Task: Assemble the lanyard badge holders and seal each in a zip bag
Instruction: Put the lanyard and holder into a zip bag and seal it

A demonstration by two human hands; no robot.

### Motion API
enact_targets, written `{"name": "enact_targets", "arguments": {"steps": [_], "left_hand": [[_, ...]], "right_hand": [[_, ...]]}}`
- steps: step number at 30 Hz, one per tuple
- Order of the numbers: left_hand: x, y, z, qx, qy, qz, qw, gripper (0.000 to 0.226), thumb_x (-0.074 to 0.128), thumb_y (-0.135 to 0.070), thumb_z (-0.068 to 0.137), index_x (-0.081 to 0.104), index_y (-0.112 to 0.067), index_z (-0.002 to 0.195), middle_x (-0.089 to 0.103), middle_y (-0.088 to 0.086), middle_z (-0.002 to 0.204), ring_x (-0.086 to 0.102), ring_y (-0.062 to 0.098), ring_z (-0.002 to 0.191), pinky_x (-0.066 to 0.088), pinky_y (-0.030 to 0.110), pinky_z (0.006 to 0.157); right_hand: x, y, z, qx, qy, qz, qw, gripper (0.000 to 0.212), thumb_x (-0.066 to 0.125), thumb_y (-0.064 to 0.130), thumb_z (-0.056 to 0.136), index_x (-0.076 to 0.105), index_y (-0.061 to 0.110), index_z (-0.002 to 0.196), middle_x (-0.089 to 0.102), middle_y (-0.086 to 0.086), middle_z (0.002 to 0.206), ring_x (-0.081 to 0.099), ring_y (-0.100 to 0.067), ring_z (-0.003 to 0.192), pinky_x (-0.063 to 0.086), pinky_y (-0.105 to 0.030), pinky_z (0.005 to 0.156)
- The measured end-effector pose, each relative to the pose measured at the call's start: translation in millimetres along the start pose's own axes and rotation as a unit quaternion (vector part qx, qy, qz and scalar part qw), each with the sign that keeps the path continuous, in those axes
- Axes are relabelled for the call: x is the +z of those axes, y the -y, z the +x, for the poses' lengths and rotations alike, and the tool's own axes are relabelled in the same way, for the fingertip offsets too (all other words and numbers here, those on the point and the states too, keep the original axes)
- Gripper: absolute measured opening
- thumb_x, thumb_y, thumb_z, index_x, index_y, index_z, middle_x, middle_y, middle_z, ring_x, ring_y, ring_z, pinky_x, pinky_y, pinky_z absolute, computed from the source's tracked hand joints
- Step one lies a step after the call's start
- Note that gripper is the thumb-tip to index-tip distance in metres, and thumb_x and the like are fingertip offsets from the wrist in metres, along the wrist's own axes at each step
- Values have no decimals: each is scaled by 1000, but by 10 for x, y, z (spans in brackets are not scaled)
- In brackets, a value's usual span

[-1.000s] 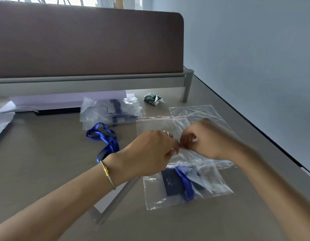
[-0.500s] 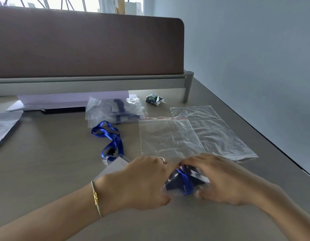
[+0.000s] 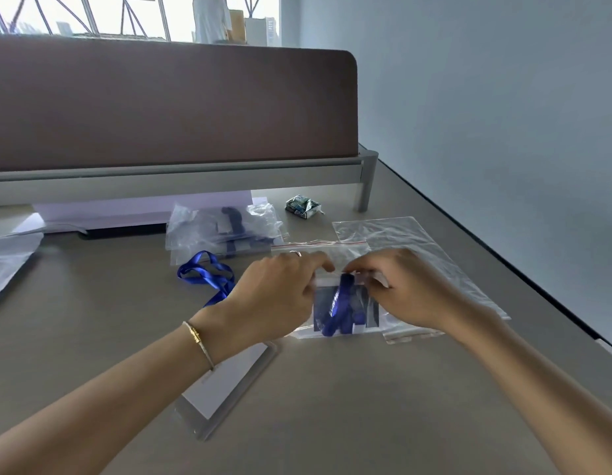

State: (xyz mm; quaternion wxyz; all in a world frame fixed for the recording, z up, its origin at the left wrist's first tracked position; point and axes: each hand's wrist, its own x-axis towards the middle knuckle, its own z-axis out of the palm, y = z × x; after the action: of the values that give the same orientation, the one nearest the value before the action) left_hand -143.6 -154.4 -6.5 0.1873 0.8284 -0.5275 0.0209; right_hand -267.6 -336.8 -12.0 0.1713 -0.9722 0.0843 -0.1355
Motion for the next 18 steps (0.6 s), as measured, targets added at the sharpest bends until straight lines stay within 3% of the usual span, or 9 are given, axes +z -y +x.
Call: {"name": "enact_targets", "arguments": {"steps": [4,7,10,12,14,18], "left_hand": [[115,33,-6,14,10,34,999,40,50,-24,93,54,-34,131,58,-9,129,58,18,112,50,36,90],[245,89,-79,54,72,33,995,37,53,-50,91,53,-33,124,55,-10,124,55,18,113,48,36,88],[283,151,-122,71,131,28,988,57,57,-60,85,46,-34,135,52,-15,127,56,12,110,50,36,90],[266,203,-123,78,122,30,989,54,57,-55,87,47,-34,135,53,-16,127,57,11,107,51,35,90],[247,259,-126,85,107,25,990,44,56,-47,89,49,-33,130,56,-15,124,60,12,104,51,34,87],[203,296,-145,70,97,1,993,41,50,-37,94,45,-37,134,64,-15,108,62,8,85,50,27,76]], "right_hand": [[13,-5,19,-40,17,-74,996,35,71,24,83,69,30,118,69,14,116,60,-10,109,44,-24,93],[37,-48,-76,-19,115,-88,989,57,69,31,73,58,38,129,61,21,123,55,-5,113,44,-25,97],[80,-104,-175,-15,160,-100,982,75,64,27,68,46,42,139,50,25,135,46,-2,125,39,-27,108],[102,-152,-201,-10,151,-106,983,80,62,23,69,40,43,143,44,26,141,39,-3,132,35,-28,112],[120,-208,-210,-4,126,-94,988,80,59,19,68,40,43,142,46,26,139,46,-6,129,41,-32,108],[157,-276,-233,-9,63,-67,996,56,60,25,78,54,39,132,57,24,128,57,-3,115,50,-35,98]]}}
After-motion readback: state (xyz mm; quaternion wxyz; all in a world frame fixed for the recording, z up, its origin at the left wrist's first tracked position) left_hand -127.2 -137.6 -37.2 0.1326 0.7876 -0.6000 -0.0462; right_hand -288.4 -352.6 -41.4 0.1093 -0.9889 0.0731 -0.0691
